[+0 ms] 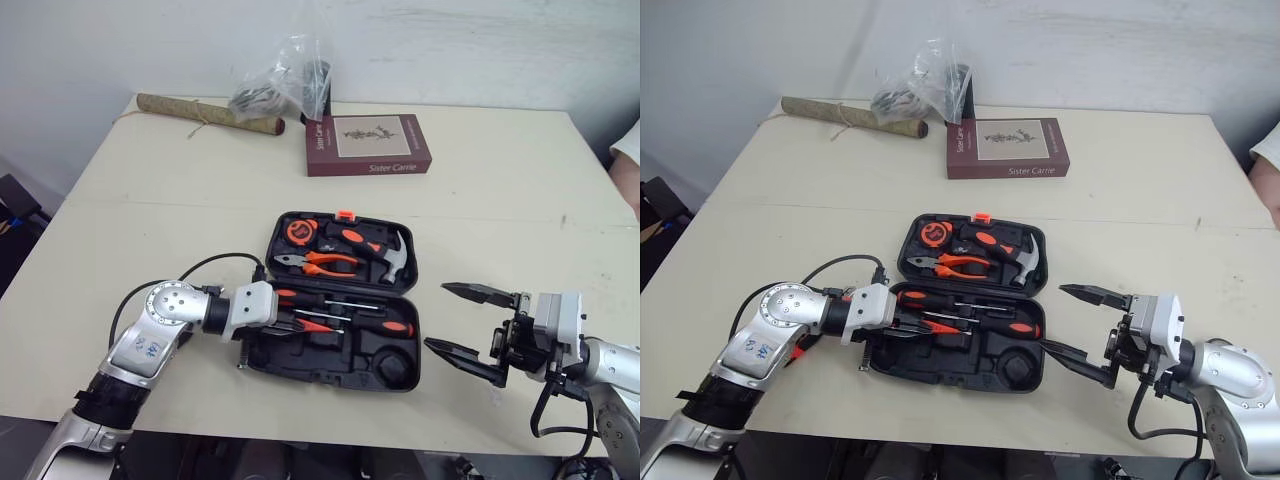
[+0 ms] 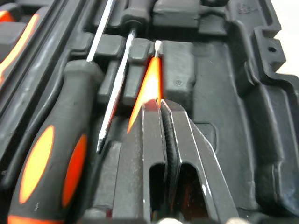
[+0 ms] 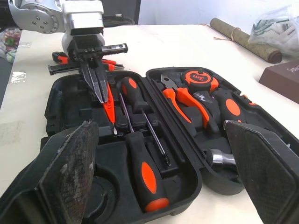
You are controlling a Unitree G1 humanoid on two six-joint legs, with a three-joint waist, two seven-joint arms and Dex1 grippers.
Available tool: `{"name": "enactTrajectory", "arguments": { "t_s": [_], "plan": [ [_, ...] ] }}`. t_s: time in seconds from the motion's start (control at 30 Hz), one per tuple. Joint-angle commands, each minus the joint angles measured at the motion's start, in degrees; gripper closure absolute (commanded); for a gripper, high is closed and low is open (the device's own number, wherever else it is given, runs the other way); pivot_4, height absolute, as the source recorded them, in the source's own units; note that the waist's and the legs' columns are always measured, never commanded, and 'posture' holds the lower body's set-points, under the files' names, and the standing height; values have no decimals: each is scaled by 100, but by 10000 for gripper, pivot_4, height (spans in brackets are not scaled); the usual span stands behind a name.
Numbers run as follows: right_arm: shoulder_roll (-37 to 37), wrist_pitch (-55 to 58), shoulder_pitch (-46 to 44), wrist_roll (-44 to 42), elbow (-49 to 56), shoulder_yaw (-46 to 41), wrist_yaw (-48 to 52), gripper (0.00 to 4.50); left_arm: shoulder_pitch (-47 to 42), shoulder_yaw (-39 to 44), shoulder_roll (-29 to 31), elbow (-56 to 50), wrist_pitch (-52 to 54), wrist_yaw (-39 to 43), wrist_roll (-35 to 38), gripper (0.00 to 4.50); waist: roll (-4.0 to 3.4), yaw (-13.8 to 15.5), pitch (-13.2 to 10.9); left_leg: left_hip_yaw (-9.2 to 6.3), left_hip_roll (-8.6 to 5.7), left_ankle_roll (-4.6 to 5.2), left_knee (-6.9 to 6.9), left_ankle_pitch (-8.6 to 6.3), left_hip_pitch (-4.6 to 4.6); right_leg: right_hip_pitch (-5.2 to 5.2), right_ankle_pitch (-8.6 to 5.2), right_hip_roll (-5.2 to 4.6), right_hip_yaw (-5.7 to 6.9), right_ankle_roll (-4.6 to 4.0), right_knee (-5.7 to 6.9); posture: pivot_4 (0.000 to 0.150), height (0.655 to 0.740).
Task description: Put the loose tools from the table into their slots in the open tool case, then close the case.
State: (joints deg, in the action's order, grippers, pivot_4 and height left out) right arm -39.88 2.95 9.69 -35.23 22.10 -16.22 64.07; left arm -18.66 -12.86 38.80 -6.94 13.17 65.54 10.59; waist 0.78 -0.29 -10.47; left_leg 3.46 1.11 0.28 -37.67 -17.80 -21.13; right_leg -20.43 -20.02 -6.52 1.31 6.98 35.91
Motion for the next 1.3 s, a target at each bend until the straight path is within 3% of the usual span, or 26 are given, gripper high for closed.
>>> {"name": "enactTrajectory", "arguments": {
  "t_s": [0.03, 0.13, 0.23, 0.4, 0.5, 0.6, 0.73, 0.87, 1.1, 1.17, 1.2, 1.3],
  "plan": [
    [-58, -192, -14, -29, -97, -259, 102, 0, 272, -127, 57, 171, 822, -315, -164, 44672, -15, -1, 15, 1, 0, 1, 0, 0, 2, 2, 0, 0, -1, 0, -1, 1500, 7400],
    [-119, -257, -6, -17, -224, -320, 212, 0, 252, -158, 96, 156, 693, -306, -204, 44672, -24, 4, 34, 0, 0, 9, 0, -6, 9, 7, 0, -1, -2, 0, 0, 1500, 7400],
    [-164, -407, 61, 0, -443, -486, 374, 0, 358, 214, -69, 116, 315, -282, 206, 44672, -36, -3, 41, 1, 0, 23, 1, -14, 10, 7, 0, -2, -4, 0, 0, 1500, 7400],
    [-201, -604, 275, -153, -884, -1155, 507, 0, 832, 1841, -62, -481, 280, 90, 1921, 44672, -27, -16, 30, 0, 6, 14, 6, -13, -4, -9, -1, -1, -3, -2, -2, 1500, 7400],
    [-318, -962, 608, -12, -1431, -1658, 854, 0, 1277, 2646, 320, -303, 89, 5, 1899, 44672, -25, 1, 29, -3, 8, -5, 5, -5, -9, -10, -2, -1, 3, -4, -6, 1500, 7400],
    [-364, -1526, 872, 183, -2241, -2173, 1047, 0, 1868, 3457, 674, 118, -243, -9, 1739, 36922, -25, 0, 29, 0, 6, 19, 18, -22, 2, 2, -2, -3, 3, -4, -22, 1500, 7400],
    [-584, -2436, 1325, 462, -3891, -3111, 1137, 0, 2766, 5141, 965, 1452, -857, -453, 1517, 18970, -21, -18, 27, 10, 1, 31, 38, -37, 5, -3, -3, -9, -3, -5, -39, 1500, 7400],
    [-855, -3095, 1656, 576, -5286, -3648, 1159, 0, 3608, 6239, 975, 2545, -1237, -899, 1389, 433, -20, -68, 27, 11, 8, 21, 54, -49, 10, -6, -7, -15, -4, -13, -51, 1500, 7400],
    [-1109, -3831, 1949, 786, -6981, -3915, 613, 0, 4324, 6894, 953, 3363, -1844, -1225, 1381, 433, -8, -135, 37, 11, 23, -21, 65, -75, 19, -6, -17, -19, -4, -35, -54, 1500, 7400],
    [-1078, -3892, 1965, 764, -7195, -3838, 607, 0, 4318, 6792, 872, 3149, -1837, -1241, 1420, 433, -23, -132, 45, 14, 24, -24, 63, -71, 21, -2, -25, -22, -6, -75, -56, 1500, 7400],
    [-1024, -3893, 1889, 706, -7143, -3744, 687, 0, 4267, 6715, 823, 2969, -1776, -1245, 1486, 433, -28, -134, 48, 20, 24, -24, 63, -68, 21, -2, -53, -26, -7, -135, -56, 1500, 7400],
    [-877, -3832, 1473, 532, -6800, -3452, 859, 0, 4154, 6445, 682, 2319, -1469, -1190, 1714, 433, -30, -142, 53, 31, 32, -24, 64, -67, 25, 1, -52, -25, -8, -134, -54, 1500, 7400]
  ]
}}
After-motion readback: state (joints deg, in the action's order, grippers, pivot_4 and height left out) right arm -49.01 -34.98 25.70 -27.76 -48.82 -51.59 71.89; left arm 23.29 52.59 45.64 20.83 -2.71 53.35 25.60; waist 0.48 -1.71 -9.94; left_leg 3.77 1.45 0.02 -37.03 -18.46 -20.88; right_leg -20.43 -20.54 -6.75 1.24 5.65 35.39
